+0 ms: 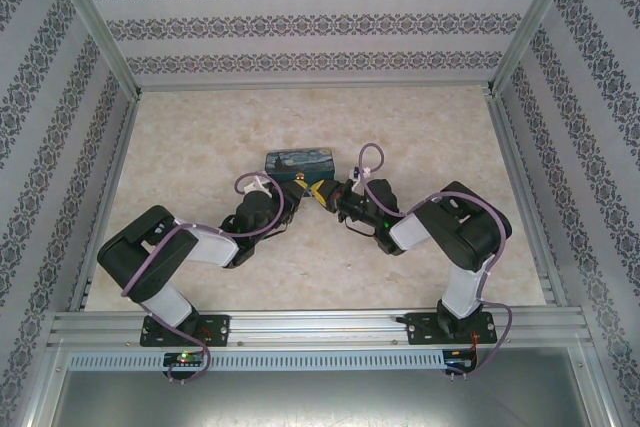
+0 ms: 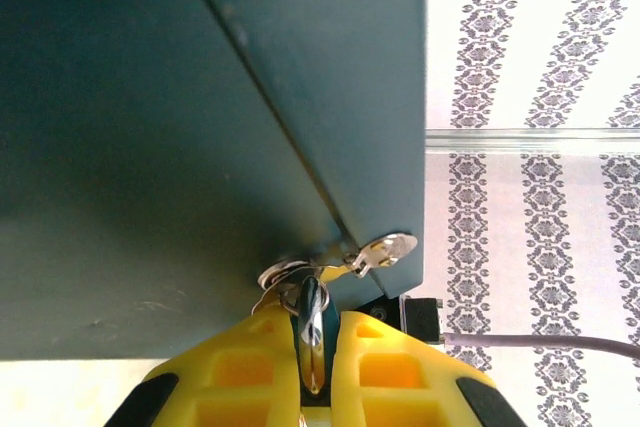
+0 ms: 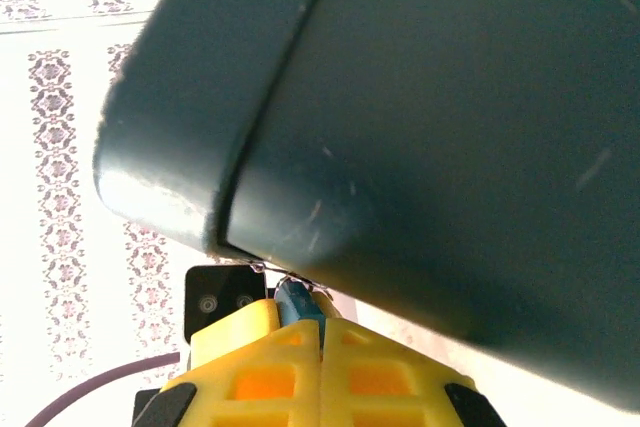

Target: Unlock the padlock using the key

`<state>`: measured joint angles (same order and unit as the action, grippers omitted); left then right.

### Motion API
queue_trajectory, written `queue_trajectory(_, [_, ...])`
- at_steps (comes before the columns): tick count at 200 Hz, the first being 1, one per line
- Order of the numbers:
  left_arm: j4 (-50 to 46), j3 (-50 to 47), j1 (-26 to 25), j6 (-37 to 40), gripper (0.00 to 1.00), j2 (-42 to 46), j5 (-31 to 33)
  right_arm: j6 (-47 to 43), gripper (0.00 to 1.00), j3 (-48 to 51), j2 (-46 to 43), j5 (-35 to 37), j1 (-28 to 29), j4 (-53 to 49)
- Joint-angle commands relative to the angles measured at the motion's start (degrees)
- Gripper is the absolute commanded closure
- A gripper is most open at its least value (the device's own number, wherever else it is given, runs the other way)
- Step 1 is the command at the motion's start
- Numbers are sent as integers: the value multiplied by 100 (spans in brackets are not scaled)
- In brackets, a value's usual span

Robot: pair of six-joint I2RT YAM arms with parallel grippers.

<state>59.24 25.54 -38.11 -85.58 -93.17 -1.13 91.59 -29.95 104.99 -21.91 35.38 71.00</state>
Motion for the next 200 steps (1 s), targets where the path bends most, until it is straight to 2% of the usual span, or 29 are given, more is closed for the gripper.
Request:
queue_trajectory(1, [298,120,-401,-62,100,-175,-906,7,100,-299,-9,-283,98,626])
queue_trajectory(30, [152,74,-399,25,100,-161,-656,-95,100,-204,-122,-347,-34,513])
queue_trajectory(87, [-104,11,-399,177,100,-125,-138,-327,56,-8,-379,-514,-250,227])
queue_trajectory(107, [-154,-2,-399,239,100,-106,-44,-467,49,179,-539,-590,-316,63])
queue_trajectory(133, [-298,12,-382,336,100,-79,-4,-780,46,536,-880,-727,-429,-345])
queue_trajectory(179, [-456,3,-382,516,100,-63,16,-1805,43,912,-1939,-869,-549,-2296])
queue_trajectory(200, [-518,12,-381,562,100,-68,-9,-2877,44,633,-2700,-639,-509,-4183])
